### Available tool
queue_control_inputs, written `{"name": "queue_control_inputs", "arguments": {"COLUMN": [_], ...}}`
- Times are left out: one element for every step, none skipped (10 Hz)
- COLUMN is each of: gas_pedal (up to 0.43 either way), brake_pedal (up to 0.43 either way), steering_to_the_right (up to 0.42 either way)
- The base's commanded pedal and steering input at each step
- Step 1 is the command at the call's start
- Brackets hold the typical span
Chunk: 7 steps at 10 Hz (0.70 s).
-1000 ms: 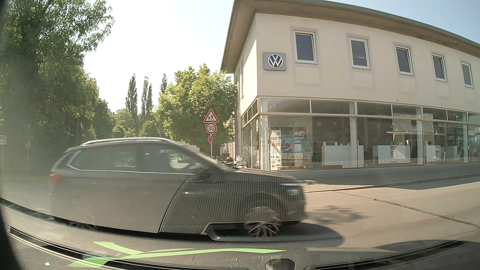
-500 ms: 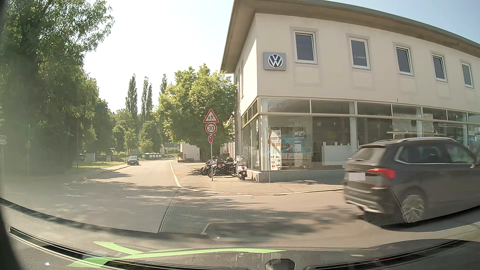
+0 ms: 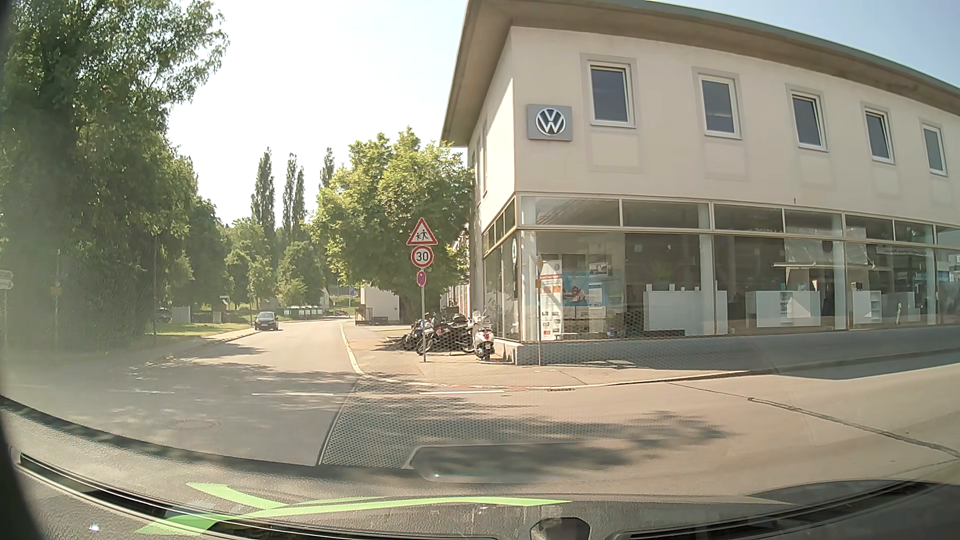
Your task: Follow the waypoints while adhering to traffic rules and regulations
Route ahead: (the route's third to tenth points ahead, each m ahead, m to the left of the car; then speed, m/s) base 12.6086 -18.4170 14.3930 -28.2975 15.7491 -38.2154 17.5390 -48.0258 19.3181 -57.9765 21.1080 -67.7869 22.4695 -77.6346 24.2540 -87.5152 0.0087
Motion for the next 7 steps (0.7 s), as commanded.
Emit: {"name": "queue_control_inputs", "arguments": {"gas_pedal": [0.0, 0.0, 0.0, 0.0, 0.0, 0.0, 0.0], "brake_pedal": [0.244, 0.244, 0.244, 0.244, 0.244, 0.244, 0.244], "steering_to_the_right": [0.326, 0.326, 0.326, 0.326, 0.326, 0.326, 0.326]}}
